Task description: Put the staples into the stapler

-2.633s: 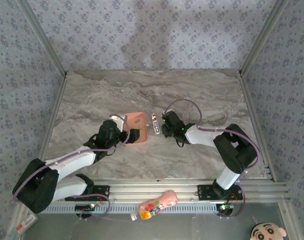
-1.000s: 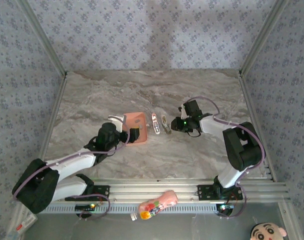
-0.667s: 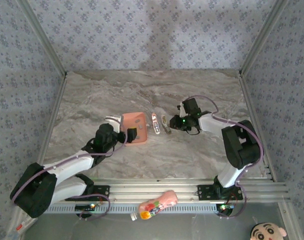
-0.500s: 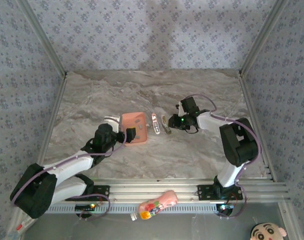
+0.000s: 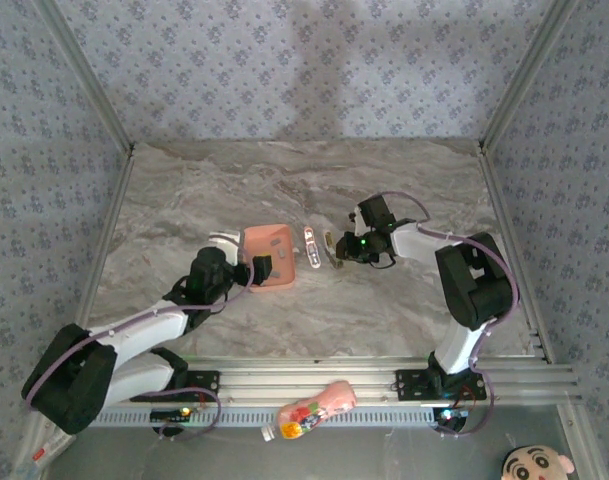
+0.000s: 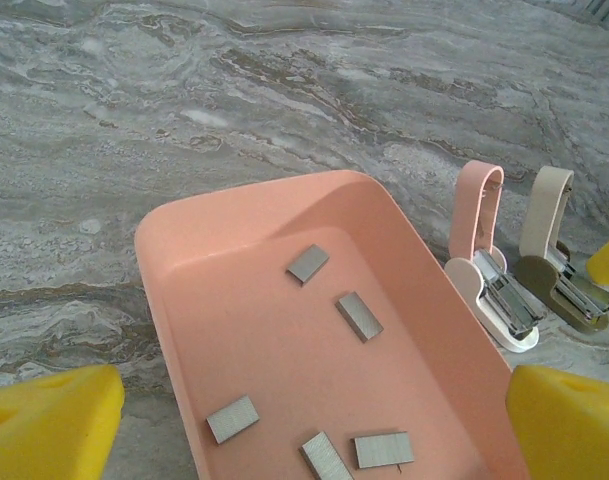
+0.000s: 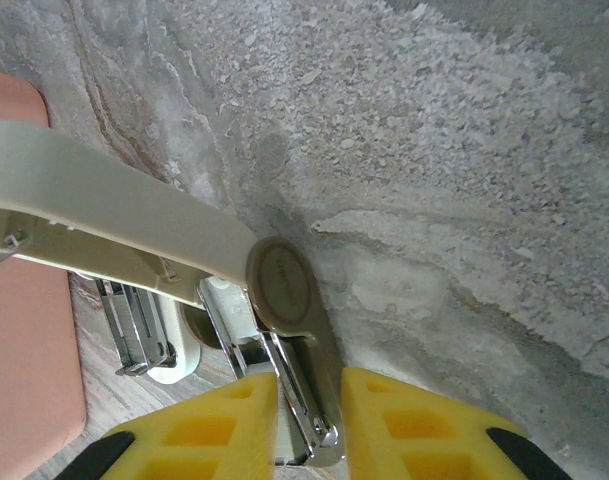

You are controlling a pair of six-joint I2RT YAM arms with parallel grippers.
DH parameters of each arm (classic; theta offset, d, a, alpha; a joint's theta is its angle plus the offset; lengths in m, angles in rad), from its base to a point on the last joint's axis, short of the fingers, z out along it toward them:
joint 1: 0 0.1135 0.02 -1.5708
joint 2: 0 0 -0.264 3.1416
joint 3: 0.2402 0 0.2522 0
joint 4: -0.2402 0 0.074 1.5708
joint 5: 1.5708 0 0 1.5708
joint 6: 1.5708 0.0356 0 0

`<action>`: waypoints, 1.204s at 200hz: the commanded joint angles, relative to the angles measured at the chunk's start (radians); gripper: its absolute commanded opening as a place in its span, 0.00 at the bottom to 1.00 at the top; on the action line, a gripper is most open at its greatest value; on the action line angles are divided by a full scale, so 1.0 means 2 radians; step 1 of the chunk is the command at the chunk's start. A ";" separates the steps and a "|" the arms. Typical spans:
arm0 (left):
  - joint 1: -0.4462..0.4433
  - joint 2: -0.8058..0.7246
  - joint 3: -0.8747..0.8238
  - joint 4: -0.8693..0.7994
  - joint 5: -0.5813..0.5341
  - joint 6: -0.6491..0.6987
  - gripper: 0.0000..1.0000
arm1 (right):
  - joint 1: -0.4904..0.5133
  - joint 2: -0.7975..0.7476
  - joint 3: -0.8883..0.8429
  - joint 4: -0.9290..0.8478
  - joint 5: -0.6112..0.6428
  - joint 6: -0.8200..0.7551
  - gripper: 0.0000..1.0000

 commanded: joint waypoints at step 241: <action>0.004 0.012 0.009 0.017 0.015 0.011 0.98 | 0.008 -0.005 0.010 -0.045 0.006 -0.017 0.24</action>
